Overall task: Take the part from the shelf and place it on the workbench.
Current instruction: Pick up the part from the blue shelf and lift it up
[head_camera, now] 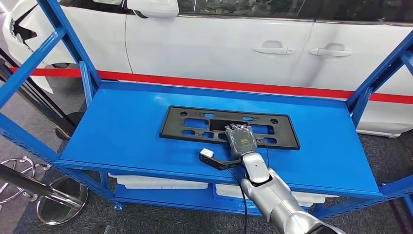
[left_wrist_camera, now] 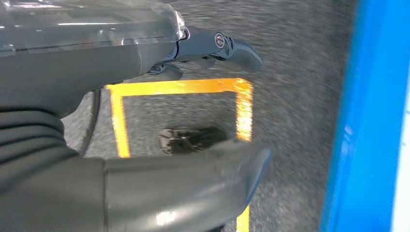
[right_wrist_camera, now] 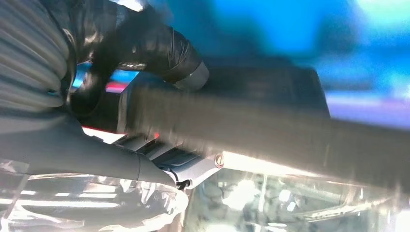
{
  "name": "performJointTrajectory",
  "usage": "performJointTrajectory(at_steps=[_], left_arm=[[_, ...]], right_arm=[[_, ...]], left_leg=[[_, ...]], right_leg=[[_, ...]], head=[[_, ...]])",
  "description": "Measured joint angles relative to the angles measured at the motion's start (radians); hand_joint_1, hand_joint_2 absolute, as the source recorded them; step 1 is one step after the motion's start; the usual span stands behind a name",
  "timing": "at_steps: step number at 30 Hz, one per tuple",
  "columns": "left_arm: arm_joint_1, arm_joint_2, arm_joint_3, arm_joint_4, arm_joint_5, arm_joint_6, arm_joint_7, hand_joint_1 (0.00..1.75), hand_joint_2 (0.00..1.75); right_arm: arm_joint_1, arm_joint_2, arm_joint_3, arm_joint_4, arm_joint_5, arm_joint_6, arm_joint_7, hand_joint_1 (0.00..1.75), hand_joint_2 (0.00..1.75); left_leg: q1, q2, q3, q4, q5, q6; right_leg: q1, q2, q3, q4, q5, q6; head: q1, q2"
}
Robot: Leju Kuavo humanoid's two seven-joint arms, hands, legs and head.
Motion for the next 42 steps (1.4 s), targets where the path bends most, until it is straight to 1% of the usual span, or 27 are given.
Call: performJointTrajectory(at_steps=[1, 2, 3, 4, 6, 7, 9, 12, 14, 16, 17, 18, 19, 22, 23, 24, 27, 29, 31, 32, 33, 34, 35, 37, 38, 39, 42], left_arm=[[0.006, 0.002, 0.009, 0.000, 0.006, 0.003, 0.021, 0.00, 1.75], [0.014, 0.003, 0.019, 0.000, 0.011, 0.005, 0.045, 0.00, 1.75], [0.021, 0.005, 0.029, 0.000, 0.015, 0.007, 0.068, 0.00, 1.75], [0.028, 0.006, 0.038, 0.000, 0.017, 0.006, 0.091, 0.00, 1.75], [0.037, 0.008, 0.056, 0.000, 0.026, 0.000, 0.130, 0.00, 1.75], [0.038, 0.009, 0.066, 0.000, 0.033, -0.004, 0.145, 0.00, 1.75], [0.042, 0.010, 0.088, 0.000, 0.051, -0.013, 0.161, 0.00, 1.75], [0.050, 0.014, 0.118, 0.000, 0.066, -0.023, 0.163, 0.00, 1.75], [0.052, 0.016, 0.133, 0.000, 0.071, -0.026, 0.163, 0.00, 1.75], [0.052, 0.017, 0.147, 0.000, 0.077, -0.021, 0.166, 0.00, 1.75], [0.053, 0.016, 0.155, 0.000, 0.080, -0.018, 0.169, 0.00, 1.75], [0.053, 0.016, 0.162, 0.000, 0.082, -0.014, 0.171, 0.00, 1.75], [0.054, 0.015, 0.168, 0.000, 0.084, -0.011, 0.173, 0.00, 1.75], [0.052, 0.015, 0.181, 0.000, 0.085, -0.009, 0.173, 0.00, 1.75], [0.050, 0.015, 0.183, 0.000, 0.085, -0.009, 0.173, 0.00, 1.75], [0.049, 0.014, 0.186, 0.000, 0.085, -0.009, 0.173, 0.00, 1.75], [0.049, 0.013, 0.193, 0.000, 0.085, -0.009, 0.173, 0.00, 1.75], [0.048, 0.012, 0.198, 0.000, 0.085, -0.009, 0.173, 0.00, 1.75], [0.047, 0.011, 0.202, 0.000, 0.085, -0.009, 0.173, 0.00, 1.75], [0.047, 0.011, 0.203, 0.000, 0.085, -0.009, 0.173, 0.00, 1.75], [0.048, 0.011, 0.203, 0.000, 0.085, -0.009, 0.173, 0.00, 1.75], [0.048, 0.011, 0.204, 0.000, 0.085, -0.009, 0.173, 0.00, 1.75], [0.048, 0.011, 0.204, 0.000, 0.085, -0.009, 0.173, 0.00, 1.75], [0.048, 0.010, 0.204, 0.000, 0.085, -0.009, 0.173, 0.00, 1.75], [0.047, 0.010, 0.204, 0.000, 0.086, -0.009, 0.173, 0.00, 1.75], [0.047, 0.009, 0.205, 0.000, 0.088, -0.009, 0.173, 0.00, 1.75], [0.047, 0.005, 0.210, 0.000, 0.093, -0.008, 0.172, 0.00, 1.75]], right_arm=[[0.017, -0.009, -0.009, -0.038, -0.065, -0.003, -0.050, 1.73, 1.75], [0.039, -0.021, -0.019, -0.091, -0.149, -0.003, -0.111, 1.73, 1.75], [0.060, -0.035, -0.030, -0.153, -0.236, 0.003, -0.173, 1.73, 1.75], [0.079, -0.048, -0.040, -0.221, -0.321, 0.013, -0.232, 1.73, 1.75], [0.108, -0.074, -0.061, -0.363, -0.498, 0.049, -0.346, 1.73, 1.75], [0.120, -0.087, -0.071, -0.432, -0.592, 0.075, -0.403, 1.73, 1.75], [0.148, -0.114, -0.089, -0.576, -0.788, 0.149, -0.511, 1.73, 1.75], [0.185, -0.153, -0.118, -0.807, -1.051, 0.307, -0.605, 1.73, 1.75], [0.192, -0.166, -0.134, -0.941, -1.208, 0.426, -0.626, 1.73, 1.75], [0.193, -0.173, -0.143, -1.054, -1.364, 0.547, -0.622, 1.73, 1.75], [0.192, -0.175, -0.146, -1.105, -1.430, 0.600, -0.615, 1.73, 1.75], [0.192, -0.177, -0.147, -1.150, -1.477, 0.637, -0.608, 1.73, 1.75], [0.191, -0.179, -0.148, -1.190, -1.506, 0.662, -0.604, 1.73, 1.75], [0.190, -0.180, -0.150, -1.270, -1.525, 0.679, -0.598, 1.73, 1.75], [0.190, -0.181, -0.151, -1.286, -1.527, 0.680, -0.598, 1.73, 1.75], [0.191, -0.182, -0.152, -1.298, -1.527, 0.682, -0.598, 1.73, 1.75], [0.192, -0.188, -0.154, -1.325, -1.527, 0.683, -0.598, 1.73, 1.75], [0.191, -0.192, -0.157, -1.337, -1.527, 0.683, -0.599, 1.73, 1.75], [0.193, -0.195, -0.160, -1.342, -1.527, 0.682, -0.599, 1.73, 1.75], [0.195, -0.196, -0.160, -1.343, -1.527, 0.682, -0.599, 1.73, 1.75], [0.196, -0.197, -0.160, -1.343, -1.527, 0.682, -0.599, 1.73, 1.75], [0.197, -0.198, -0.160, -1.343, -1.527, 0.682, -0.599, 1.73, 1.75], [0.197, -0.199, -0.161, -1.344, -1.527, 0.682, -0.599, 1.73, 1.75], [0.196, -0.201, -0.161, -1.348, -1.529, 0.684, -0.598, 1.73, 1.75], [0.196, -0.202, -0.161, -1.350, -1.536, 0.692, -0.599, 1.73, 1.75], [0.195, -0.203, -0.161, -1.352, -1.553, 0.708, -0.598, 1.73, 1.75], [0.192, -0.210, -0.161, -1.356, -1.670, 0.816, -0.572, 1.73, 1.75]], left_leg=[[0.000, 0.001, 0.000, 0.000, -0.001, 0.002], [0.000, 0.002, 0.000, 0.001, -0.002, 0.003], [0.000, 0.003, 0.000, 0.002, -0.003, 0.002], [0.000, 0.002, 0.001, 0.003, -0.004, 0.001], [-0.001, 0.001, 0.004, 0.006, -0.009, -0.003], [-0.003, 0.000, 0.004, 0.008, -0.011, -0.007], [-0.007, -0.003, 0.001, 0.009, -0.013, -0.016], [-0.006, -0.004, -0.004, 0.016, -0.025, -0.032], [-0.004, -0.004, -0.033, 0.088, -0.075, -0.040], [-0.003, -0.004, -0.094, 0.226, -0.144, -0.046], [-0.002, -0.004, -0.121, 0.285, -0.163, -0.047], [-0.002, -0.004, -0.133, 0.311, -0.163, -0.048], [-0.002, -0.004, -0.126, 0.295, -0.140, -0.046], [-0.005, -0.004, -0.032, 0.090, -0.033, -0.033], [-0.007, -0.005, -0.011, 0.042, -0.018, -0.028], [-0.009, -0.005, -0.003, 0.020, -0.015, -0.025], [-0.007, -0.004, -0.004, 0.009, -0.008, -0.012], [-0.001, -0.002, -0.007, 0.003, 0.002, 0.000], [-0.002, 0.000, -0.015, 0.005, 0.006, 0.005], [-0.003, 0.001, -0.019, 0.006, 0.008, 0.005], [-0.003, 0.001, -0.022, 0.007, 0.010, 0.005], [-0.003, 0.001, -0.025, 0.009, 0.012, 0.004], [-0.003, 0.001, -0.025, 0.009, 0.013, 0.002], [-0.004, 0.000, -0.027, 0.011, 0.017, -0.004], [-0.005, -0.001, -0.030, 0.013, 0.020, -0.010], [-0.006, -0.001, -0.034, 0.014, 0.023, -0.016], [-0.006, -0.002, -0.043, 0.016, 0.029, -0.034]], right_leg=[[-0.002, 0.000, -0.032, 0.068, -0.029, 0.003], [-0.004, 0.000, -0.054, 0.115, -0.042, 0.005], [-0.006, 0.000, -0.059, 0.123, -0.033, 0.007], [-0.007, -0.001, -0.045, 0.093, -0.007, 0.006], [-0.008, -0.001, 0.018, -0.044, 0.065, 0.002], [-0.006, -0.001, 0.047, -0.107, 0.088, -0.002], [-0.002, -0.002, 0.070, -0.163, 0.099, -0.009], [-0.006, -0.003, 0.072, -0.174, 0.100, -0.022], [-0.011, -0.004, 0.076, -0.179, 0.102, -0.033], [-0.008, -0.006, 0.076, -0.176, 0.100, -0.039], [-0.007, -0.006, 0.076, -0.174, 0.099, -0.041], [-0.006, -0.005, 0.076, -0.172, 0.098, -0.042], [-0.006, -0.004, 0.078, -0.171, 0.096, -0.042], [-0.003, -0.001, 0.086, -0.169, 0.092, -0.036], [-0.001, -0.001, 0.085, -0.168, 0.092, -0.033], [0.000, 0.000, 0.082, -0.168, 0.093, -0.029], [0.000, 0.000, 0.074, -0.162, 0.090, -0.014], [0.000, -0.001, 0.051, -0.102, 0.042, -0.006], [-0.003, -0.001, -0.002, 0.031, -0.035, 0.000], [-0.005, -0.001, -0.026, 0.092, -0.061, 0.003], [-0.007, -0.001, -0.035, 0.123, -0.068, 0.005], [-0.008, -0.002, -0.024, 0.114, -0.055, 0.006], [-0.010, -0.002, 0.007, 0.064, -0.026, 0.005], [-0.010, -0.002, 0.089, -0.085, 0.036, 0.001], [-0.008, -0.001, 0.115, -0.139, 0.053, -0.001], [-0.006, -0.001, 0.125, -0.167, 0.061, -0.004], [-0.005, -0.001, 0.115, -0.175, 0.072, -0.018]], head=[[0.000, 0.000], [0.000, 0.000], [0.000, 0.000], [0.000, 0.000], [0.000, 0.000], [0.000, 0.000], [0.000, 0.000], [0.000, 0.000], [0.000, 0.000], [-0.001, 0.000], [0.000, 0.000], [0.000, 0.000], [0.000, 0.000], [0.000, 0.000], [0.000, 0.000], [0.000, 0.000], [0.000, 0.000], [0.000, 0.000], [0.000, 0.000], [0.000, 0.000], [0.000, 0.000], [0.000, 0.000], [0.000, 0.000], [0.000, 0.000], [0.000, 0.000], [0.000, 0.000], [0.000, 0.000]])
